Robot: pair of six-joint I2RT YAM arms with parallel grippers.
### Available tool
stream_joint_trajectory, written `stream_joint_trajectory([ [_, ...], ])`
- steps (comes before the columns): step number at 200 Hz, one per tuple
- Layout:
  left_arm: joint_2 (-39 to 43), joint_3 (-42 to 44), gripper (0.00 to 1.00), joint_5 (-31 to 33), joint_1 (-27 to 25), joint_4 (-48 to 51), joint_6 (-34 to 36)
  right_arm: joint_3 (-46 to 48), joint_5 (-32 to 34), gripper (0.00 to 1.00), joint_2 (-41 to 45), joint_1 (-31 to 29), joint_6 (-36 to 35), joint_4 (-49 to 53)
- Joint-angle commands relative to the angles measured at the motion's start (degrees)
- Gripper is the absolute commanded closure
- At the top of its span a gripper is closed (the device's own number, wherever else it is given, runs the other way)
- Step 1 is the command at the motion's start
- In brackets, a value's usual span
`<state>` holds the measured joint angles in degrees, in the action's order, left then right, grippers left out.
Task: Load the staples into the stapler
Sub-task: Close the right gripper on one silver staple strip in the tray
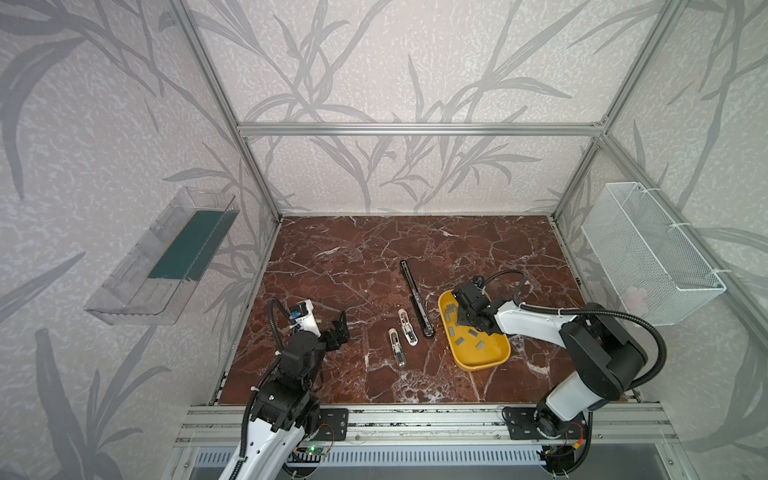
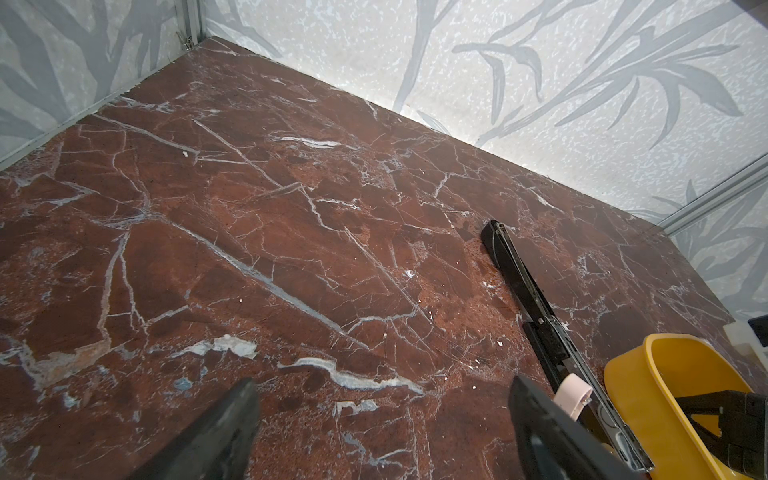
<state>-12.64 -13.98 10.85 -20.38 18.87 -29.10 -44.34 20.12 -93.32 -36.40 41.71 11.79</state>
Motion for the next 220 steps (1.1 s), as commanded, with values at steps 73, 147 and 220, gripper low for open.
stream_joint_trajectory([
  [73, 0.4, 0.6, 0.06, 0.3, 0.1, 0.4, -0.1, -0.2, -0.1, 0.74, -3.5, 0.3, -0.8, 3.2],
  [147, 0.3, 0.6, 0.06, 0.3, 0.1, 0.4, -0.1, 0.0, 0.2, 0.82, -3.5, 0.3, -1.1, 3.2],
  [220, -1.6, -3.4, 0.02, 3.8, 0.1, 3.5, -4.3, 0.0, -1.3, 0.83, 3.7, 0.1, -1.1, 5.8],
])
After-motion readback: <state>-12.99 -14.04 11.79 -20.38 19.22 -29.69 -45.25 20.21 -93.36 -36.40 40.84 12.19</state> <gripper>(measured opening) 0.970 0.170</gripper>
